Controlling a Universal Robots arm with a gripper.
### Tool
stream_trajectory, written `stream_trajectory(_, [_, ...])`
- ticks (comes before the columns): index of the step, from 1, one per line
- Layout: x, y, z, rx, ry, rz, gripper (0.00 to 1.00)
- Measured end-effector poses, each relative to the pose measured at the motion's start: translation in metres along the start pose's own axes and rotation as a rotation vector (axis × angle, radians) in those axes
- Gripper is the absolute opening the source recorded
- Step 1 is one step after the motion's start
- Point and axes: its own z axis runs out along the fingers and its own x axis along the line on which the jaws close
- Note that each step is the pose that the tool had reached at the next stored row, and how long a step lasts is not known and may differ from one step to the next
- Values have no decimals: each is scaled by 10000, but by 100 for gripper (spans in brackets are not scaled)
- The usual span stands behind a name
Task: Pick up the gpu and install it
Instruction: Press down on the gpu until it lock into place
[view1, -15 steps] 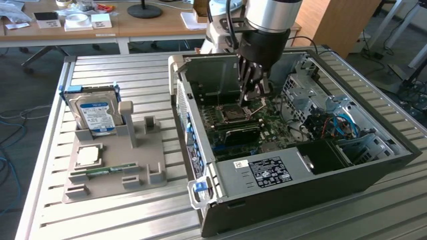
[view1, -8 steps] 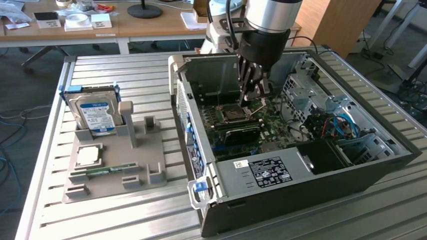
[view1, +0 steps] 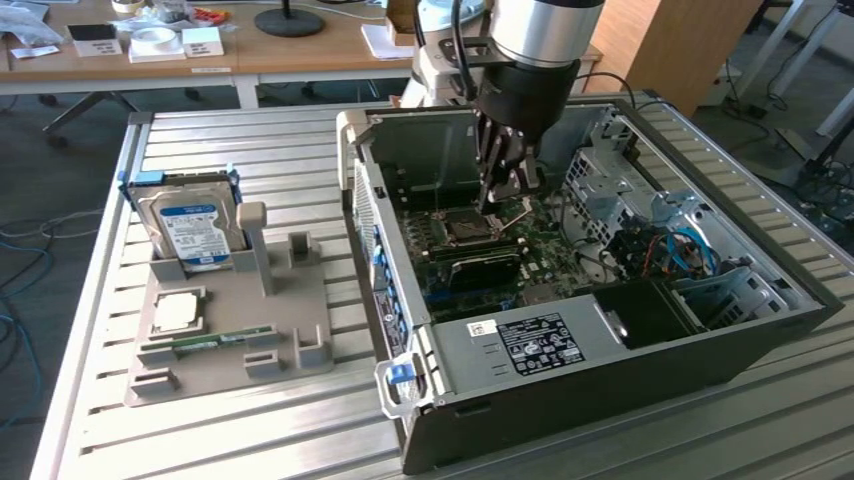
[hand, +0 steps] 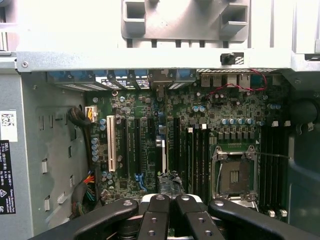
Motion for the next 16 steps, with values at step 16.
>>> stream_trajectory(16, [0, 0, 10, 0, -1, 0, 11])
